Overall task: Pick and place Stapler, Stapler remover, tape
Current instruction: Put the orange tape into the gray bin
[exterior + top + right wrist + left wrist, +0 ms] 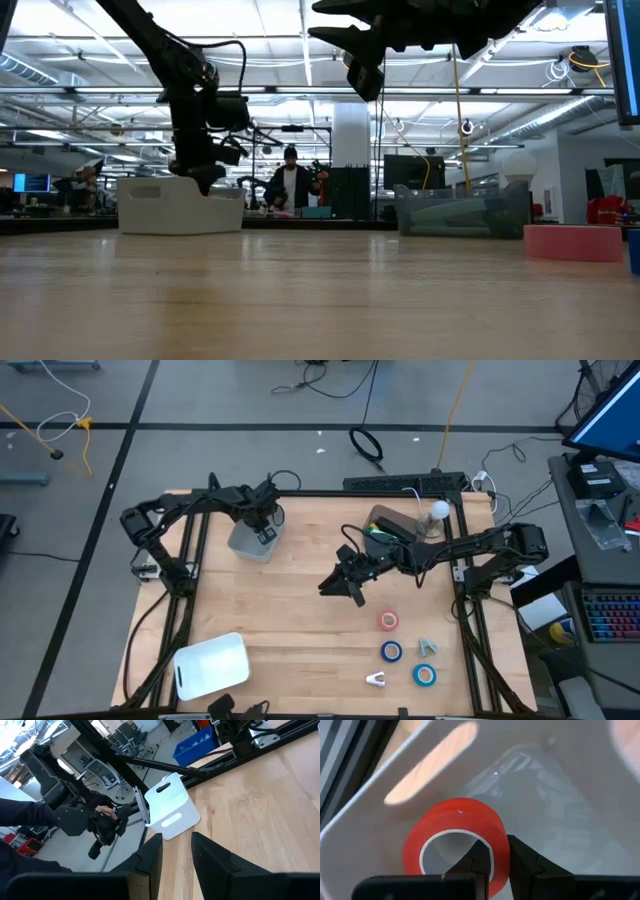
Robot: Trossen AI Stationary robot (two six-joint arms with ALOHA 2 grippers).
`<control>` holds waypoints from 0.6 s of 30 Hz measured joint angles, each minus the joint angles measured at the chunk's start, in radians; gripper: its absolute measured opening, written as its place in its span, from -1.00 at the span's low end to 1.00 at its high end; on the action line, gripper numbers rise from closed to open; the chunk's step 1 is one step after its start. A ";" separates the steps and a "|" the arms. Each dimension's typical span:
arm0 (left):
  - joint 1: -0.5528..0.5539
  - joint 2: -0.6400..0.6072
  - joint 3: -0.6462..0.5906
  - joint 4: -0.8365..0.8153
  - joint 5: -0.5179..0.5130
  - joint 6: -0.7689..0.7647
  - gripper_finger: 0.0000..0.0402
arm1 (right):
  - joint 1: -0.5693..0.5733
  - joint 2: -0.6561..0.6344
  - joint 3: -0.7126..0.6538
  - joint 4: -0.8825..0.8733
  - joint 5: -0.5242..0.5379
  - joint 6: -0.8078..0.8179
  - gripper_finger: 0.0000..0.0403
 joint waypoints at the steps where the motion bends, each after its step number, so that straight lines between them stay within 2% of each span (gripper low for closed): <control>1: 0.002 0.004 0.000 0.000 -0.001 0.001 -0.81 | 0.000 0.000 0.000 0.002 0.000 0.000 -0.52; 5: 0.006 0.036 0.000 -0.001 -0.008 0.000 -0.79 | 0.000 0.000 0.000 0.007 0.000 0.000 -0.53; 11: 0.007 0.047 0.001 0.005 -0.008 0.000 -0.66 | 0.000 0.000 0.000 0.007 0.000 0.000 -0.53; 18: 0.007 0.047 0.001 0.013 -0.008 0.001 -0.63 | 0.000 0.000 0.000 0.007 0.000 0.000 -0.53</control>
